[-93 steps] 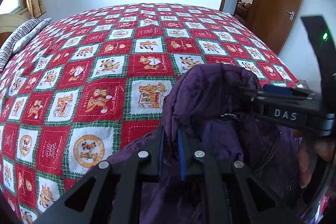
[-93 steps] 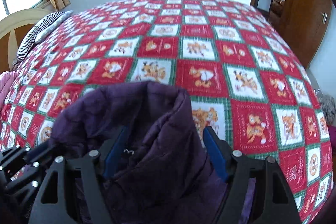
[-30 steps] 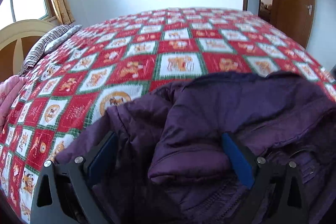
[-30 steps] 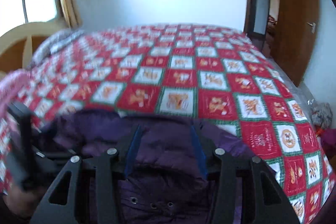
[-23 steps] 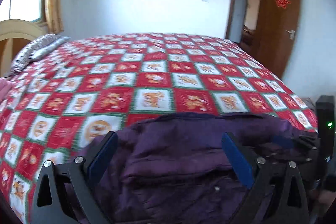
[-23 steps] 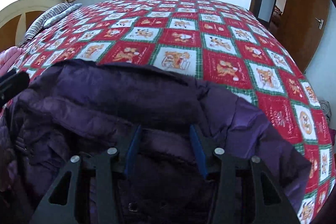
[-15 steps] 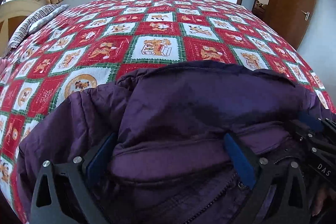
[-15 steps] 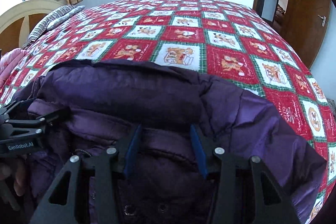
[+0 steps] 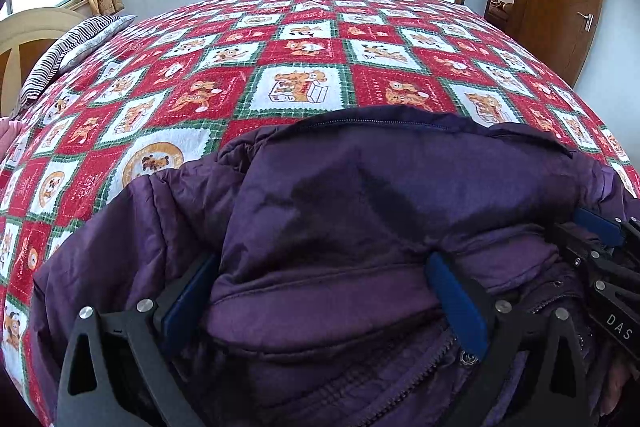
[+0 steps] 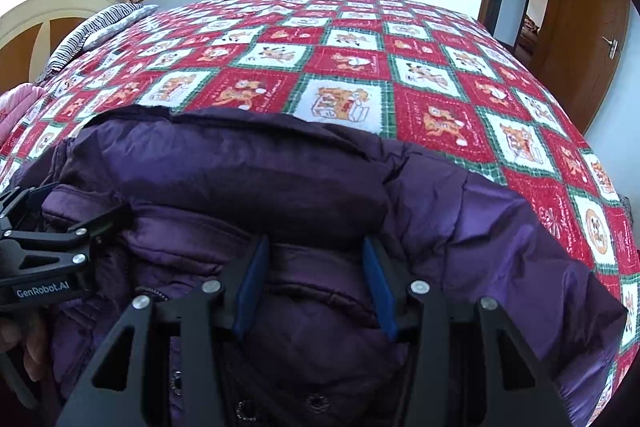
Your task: Fold large clothes
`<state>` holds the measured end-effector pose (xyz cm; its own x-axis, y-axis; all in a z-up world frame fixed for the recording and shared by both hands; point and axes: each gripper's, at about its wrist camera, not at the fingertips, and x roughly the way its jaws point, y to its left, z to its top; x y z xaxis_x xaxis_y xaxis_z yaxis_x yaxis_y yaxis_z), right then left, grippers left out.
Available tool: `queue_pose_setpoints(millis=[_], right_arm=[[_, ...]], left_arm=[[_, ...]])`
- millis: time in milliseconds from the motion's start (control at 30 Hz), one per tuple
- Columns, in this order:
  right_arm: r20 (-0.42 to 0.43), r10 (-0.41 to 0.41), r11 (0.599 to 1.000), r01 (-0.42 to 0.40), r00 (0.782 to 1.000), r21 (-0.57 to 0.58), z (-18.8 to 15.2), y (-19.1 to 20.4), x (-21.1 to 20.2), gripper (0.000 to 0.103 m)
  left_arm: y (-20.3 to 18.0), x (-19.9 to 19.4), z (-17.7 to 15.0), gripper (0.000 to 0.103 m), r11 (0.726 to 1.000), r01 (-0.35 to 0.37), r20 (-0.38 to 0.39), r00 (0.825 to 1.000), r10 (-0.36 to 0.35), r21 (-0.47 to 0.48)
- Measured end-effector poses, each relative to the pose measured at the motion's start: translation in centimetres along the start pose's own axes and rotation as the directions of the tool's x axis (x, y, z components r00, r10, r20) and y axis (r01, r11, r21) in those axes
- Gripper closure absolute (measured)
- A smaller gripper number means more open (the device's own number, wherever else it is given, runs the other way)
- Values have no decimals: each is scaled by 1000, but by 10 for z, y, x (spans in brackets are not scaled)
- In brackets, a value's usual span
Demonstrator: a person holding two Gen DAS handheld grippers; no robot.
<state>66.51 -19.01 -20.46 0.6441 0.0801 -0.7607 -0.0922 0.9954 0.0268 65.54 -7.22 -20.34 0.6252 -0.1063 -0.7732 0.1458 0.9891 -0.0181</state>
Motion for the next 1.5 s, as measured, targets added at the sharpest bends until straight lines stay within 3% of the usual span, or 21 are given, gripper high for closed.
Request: queue_pose_setpoints(millis=[800, 900, 1000, 1133, 1200, 1300, 1500], right_arm=[[-2, -12, 1000, 12, 1000, -2, 1, 2, 2, 51], [-14, -20, 1000, 20, 1000, -16, 3, 4, 3, 50], [-16, 37, 999, -37, 999, 5, 9, -7, -11, 50], [100, 47, 996, -54, 994, 70, 5, -31, -78, 26], [110, 60, 994, -70, 992, 88, -8, -41, -105, 24], [48, 95, 988, -100, 994, 117, -49, -55, -135, 24], [-84, 82, 985, -68, 993, 158, -157, -77, -184, 24]], left_arm=[[-1, 3, 0, 1, 1000, -11, -6, 1000, 11, 6], [-2, 3, 6, 1, 1000, -20, -38, 999, 21, 17], [6, -26, 18, 1, 1000, -3, -34, 999, 3, -10], [28, -112, 21, 1, 992, 114, 117, 987, -108, -51], [40, -148, 5, 1, 990, 138, 130, 983, -132, -38], [54, -187, -36, 1, 991, 137, 129, 982, -136, -4], [85, -234, -163, 1, 995, 98, 51, 994, -99, 33]])
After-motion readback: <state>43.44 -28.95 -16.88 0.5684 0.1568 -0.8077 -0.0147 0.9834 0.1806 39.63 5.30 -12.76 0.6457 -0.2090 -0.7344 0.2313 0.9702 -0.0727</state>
